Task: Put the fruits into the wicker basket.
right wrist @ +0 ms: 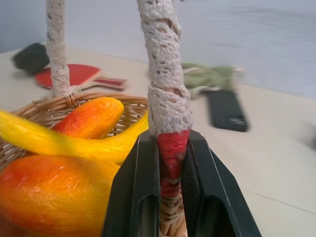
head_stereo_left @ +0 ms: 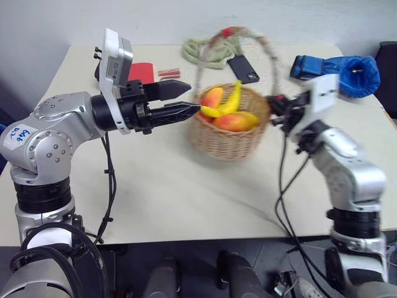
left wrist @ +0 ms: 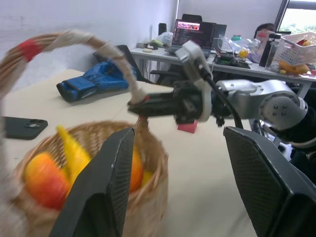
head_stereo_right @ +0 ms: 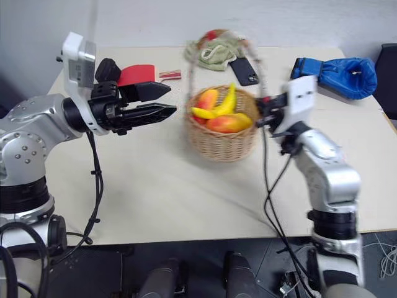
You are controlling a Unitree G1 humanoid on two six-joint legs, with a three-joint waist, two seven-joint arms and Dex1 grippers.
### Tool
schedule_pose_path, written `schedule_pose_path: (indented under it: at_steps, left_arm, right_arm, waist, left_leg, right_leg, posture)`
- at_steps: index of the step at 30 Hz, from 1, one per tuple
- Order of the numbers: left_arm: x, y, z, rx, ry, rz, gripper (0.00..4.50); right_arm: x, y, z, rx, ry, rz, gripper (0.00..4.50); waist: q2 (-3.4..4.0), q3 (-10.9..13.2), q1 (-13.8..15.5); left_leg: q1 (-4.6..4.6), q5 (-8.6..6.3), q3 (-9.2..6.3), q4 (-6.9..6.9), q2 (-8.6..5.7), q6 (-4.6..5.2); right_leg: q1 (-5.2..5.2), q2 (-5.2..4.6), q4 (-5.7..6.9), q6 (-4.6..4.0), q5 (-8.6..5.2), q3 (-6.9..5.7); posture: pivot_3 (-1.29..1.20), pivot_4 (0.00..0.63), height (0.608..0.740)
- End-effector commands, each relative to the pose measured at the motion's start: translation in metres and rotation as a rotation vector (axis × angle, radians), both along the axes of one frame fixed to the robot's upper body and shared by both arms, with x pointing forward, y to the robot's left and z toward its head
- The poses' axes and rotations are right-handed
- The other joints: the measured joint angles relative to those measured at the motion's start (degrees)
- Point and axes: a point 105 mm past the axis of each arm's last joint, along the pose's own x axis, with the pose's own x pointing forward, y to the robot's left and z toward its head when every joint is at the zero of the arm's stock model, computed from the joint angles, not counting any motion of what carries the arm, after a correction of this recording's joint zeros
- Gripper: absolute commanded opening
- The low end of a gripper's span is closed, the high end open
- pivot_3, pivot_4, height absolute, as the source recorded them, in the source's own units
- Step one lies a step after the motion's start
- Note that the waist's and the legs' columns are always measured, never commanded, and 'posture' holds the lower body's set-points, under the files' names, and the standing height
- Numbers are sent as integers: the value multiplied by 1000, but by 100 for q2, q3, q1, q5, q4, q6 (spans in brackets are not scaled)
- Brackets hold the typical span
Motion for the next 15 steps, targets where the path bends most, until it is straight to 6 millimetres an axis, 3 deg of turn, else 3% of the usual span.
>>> schedule_pose_path:
  at_steps: [1, 3, 5, 10, 15]
  left_arm:
    - [-3, -1, 8, -21, -44, -11, 3010]
    - [-3, -3, 7, -22, -42, -22, 3010]
    - [-2, -5, 7, -23, -42, -31, 3010]
    - [2, -10, 8, -32, -41, -48, 3010]
    - [1, -11, 8, -42, -8, -89, 3010]
  right_arm:
    - [-25, -51, 34, 5, -140, -168, 218]
    - [-31, -84, 30, 10, -134, -288, 218]
    - [-35, -105, 24, 28, -128, -369, 218]
    - [-36, -140, -7, 77, -68, -526, 218]
    - [-43, -135, -25, 96, -5, -481, 1800]
  waist:
    - [0, 0, 11]
    - [0, 0, 14]
    - [0, 0, 5]
    - [1, -1, -102]
    - [3, -2, -115]
  left_leg:
    - [0, -1, 3, 0, -13, 1]
    - [2, 0, 2, 0, -18, 1]
    - [7, 2, 5, 0, -17, -3]
    - [17, 6, 14, -1, -15, -8]
    - [19, 7, 11, -2, -11, -10]
  right_leg:
    - [0, 2, -3, 1, 0, 1]
    - [0, 3, -4, 1, 1, 4]
    - [0, 4, -1, 1, 1, 5]
    - [1, 6, 8, 1, 1, 13]
    - [1, 9, 9, 1, 0, 14]
  posture:
    - [0, 150, 740]
    - [0, 150, 740]
    - [0, 150, 740]
    - [0, 150, 740]
    - [0, 150, 740]
